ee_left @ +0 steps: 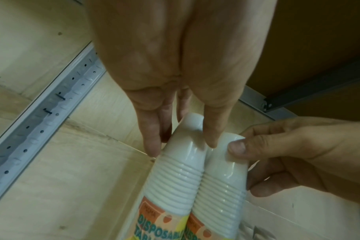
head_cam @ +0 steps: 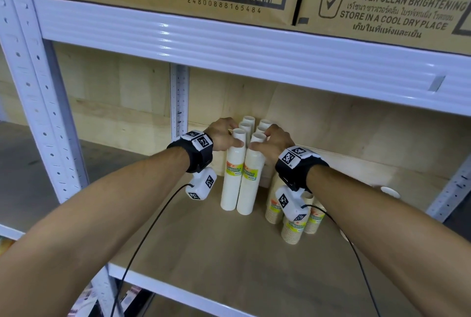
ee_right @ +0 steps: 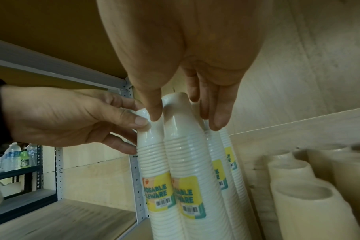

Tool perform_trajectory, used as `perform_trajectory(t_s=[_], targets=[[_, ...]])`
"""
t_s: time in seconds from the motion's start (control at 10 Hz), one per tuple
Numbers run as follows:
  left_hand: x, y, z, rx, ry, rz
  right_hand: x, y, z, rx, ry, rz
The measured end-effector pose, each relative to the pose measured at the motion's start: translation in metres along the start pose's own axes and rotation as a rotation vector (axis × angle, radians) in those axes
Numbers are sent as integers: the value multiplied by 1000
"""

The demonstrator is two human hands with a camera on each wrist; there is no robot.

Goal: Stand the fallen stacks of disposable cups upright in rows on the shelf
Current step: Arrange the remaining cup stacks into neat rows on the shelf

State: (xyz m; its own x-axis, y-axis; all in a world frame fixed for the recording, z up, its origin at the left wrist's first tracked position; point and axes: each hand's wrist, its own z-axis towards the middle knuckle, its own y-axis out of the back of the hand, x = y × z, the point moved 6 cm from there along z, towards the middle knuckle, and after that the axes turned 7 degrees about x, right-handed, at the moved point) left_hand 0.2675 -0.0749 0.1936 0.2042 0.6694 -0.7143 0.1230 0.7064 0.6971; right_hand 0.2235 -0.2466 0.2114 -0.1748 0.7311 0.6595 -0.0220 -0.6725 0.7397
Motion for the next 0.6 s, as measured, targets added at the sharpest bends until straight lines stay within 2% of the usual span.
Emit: perform_trajectory(t_s=[0.2, 0.4, 0.6], targets=[[-18, 14, -9, 20, -10, 94, 14, 13, -15, -45, 9, -48], [-37, 21, -54, 31, -31, 92, 17, 12, -46, -45, 32, -1], [1, -4, -130, -42, -50, -115, -19, -29, -115, 44, 49, 156]])
